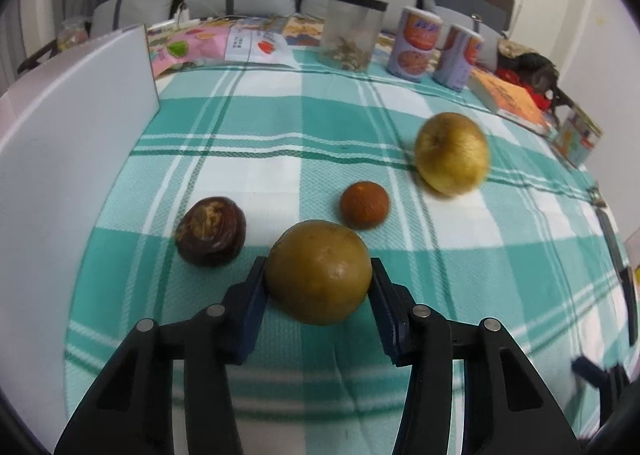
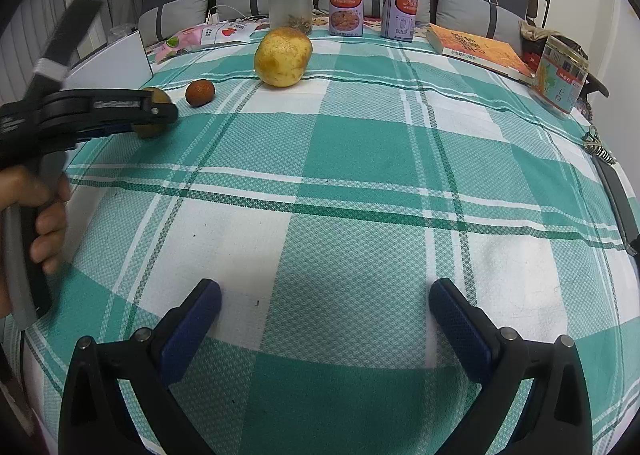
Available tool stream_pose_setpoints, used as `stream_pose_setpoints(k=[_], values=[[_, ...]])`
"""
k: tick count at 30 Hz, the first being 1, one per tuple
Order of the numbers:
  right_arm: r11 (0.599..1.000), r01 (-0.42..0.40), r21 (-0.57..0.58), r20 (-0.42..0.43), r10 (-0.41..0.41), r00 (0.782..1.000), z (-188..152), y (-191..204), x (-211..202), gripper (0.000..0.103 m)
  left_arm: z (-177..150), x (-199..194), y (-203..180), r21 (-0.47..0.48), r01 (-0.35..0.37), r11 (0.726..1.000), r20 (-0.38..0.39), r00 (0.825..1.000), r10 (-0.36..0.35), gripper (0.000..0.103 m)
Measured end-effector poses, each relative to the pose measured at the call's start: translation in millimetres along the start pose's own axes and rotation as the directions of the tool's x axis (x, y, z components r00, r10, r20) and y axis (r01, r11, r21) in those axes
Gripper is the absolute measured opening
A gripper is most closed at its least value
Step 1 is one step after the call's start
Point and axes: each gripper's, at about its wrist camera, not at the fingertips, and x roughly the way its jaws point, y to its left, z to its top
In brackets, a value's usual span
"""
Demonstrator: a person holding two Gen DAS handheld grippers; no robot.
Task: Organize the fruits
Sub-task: 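Grasp the round green-brown fruit with the left gripper and lift it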
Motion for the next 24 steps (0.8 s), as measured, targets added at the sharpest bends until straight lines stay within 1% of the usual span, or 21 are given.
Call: stream_pose_setpoints(k=[2, 4, 8, 10, 12, 15, 16, 17, 18, 19, 20, 21, 22, 24], values=[[1.000, 0.000, 0.000, 0.000, 0.000, 1.000, -0.1, -0.3, 0.0, 0.103, -6.5, -15.0, -0.2, 0.026, 0.014, 1.000, -0.005, 1.000, -0.014, 0.050], [1.000, 0.000, 0.000, 0.000, 0.000, 1.000, 0.1, 0.2, 0.0, 0.103, -19.6, -34.6, 2.4, 0.046, 0.022, 0.999, -0.020, 1.000, -0.021, 0.050], [1.000, 0.000, 0.000, 0.000, 0.000, 1.000, 0.1, 0.3, 0.0, 0.103, -50.5, -62.3, 10.5, 0.048, 0.029, 0.998, -0.057, 0.998, -0.026, 0.050], [1.000, 0.000, 0.000, 0.000, 0.000, 1.000, 0.1, 0.3, 0.0, 0.103, -70.1, -74.5, 14.5, 0.050, 0.014, 0.999, -0.063, 0.998, -0.011, 0.050], [1.000, 0.000, 0.000, 0.000, 0.000, 1.000, 0.1, 0.1, 0.0, 0.103, -84.0, -81.4, 17.4, 0.048, -0.003, 0.999, -0.058, 0.998, 0.006, 0.050], [1.000, -0.001, 0.000, 0.000, 0.001, 1.000, 0.1, 0.1, 0.1, 0.103, -98.1, -81.3, 25.2, 0.010, -0.018, 1.000, -0.065, 0.998, 0.018, 0.050], [1.000, -0.001, 0.000, 0.000, 0.001, 1.000, 0.2, 0.3, 0.1, 0.103, -101.6, -79.7, 27.3, 0.001, -0.027, 1.000, -0.067, 0.997, 0.027, 0.052], [1.000, -0.001, 0.000, 0.000, 0.001, 1.000, 0.2, 0.3, 0.1, 0.103, -104.8, -78.9, 28.8, -0.005, -0.044, 0.999, -0.050, 0.998, 0.044, 0.055], [1.000, -0.001, 0.000, 0.000, 0.001, 1.000, 0.2, 0.1, 0.1, 0.103, -105.3, -78.5, 30.0, -0.004, -0.066, 0.998, -0.036, 0.997, 0.066, 0.070], [1.000, -0.001, 0.000, 0.000, 0.001, 1.000, 0.2, 0.3, 0.1, 0.103, -105.9, -77.9, 30.4, -0.001, -0.091, 0.996, -0.027, 0.995, 0.091, 0.087], [1.000, -0.001, 0.001, 0.000, 0.001, 1.000, 0.2, -0.2, 0.2, 0.103, -106.6, -77.7, 30.7, 0.003, -0.114, 0.993, -0.017, 0.993, 0.114, 0.093], [1.000, -0.001, 0.001, 0.000, 0.001, 1.000, 0.3, 0.2, 0.1, 0.103, -107.3, -77.0, 31.5, 0.007, -0.132, 0.991, -0.009, 0.991, 0.132, 0.095], [1.000, -0.001, 0.001, 0.000, 0.001, 1.000, 0.4, 0.4, 0.2, 0.103, -108.0, -75.6, 32.4, 0.010, -0.140, 0.990, -0.013, 0.990, 0.141, 0.095], [1.000, -0.001, 0.001, 0.000, 0.001, 1.000, 0.4, 0.3, 0.2, 0.103, -111.6, -70.8, 36.0, 0.020, -0.148, 0.989, -0.034, 0.988, 0.149, 0.097]])
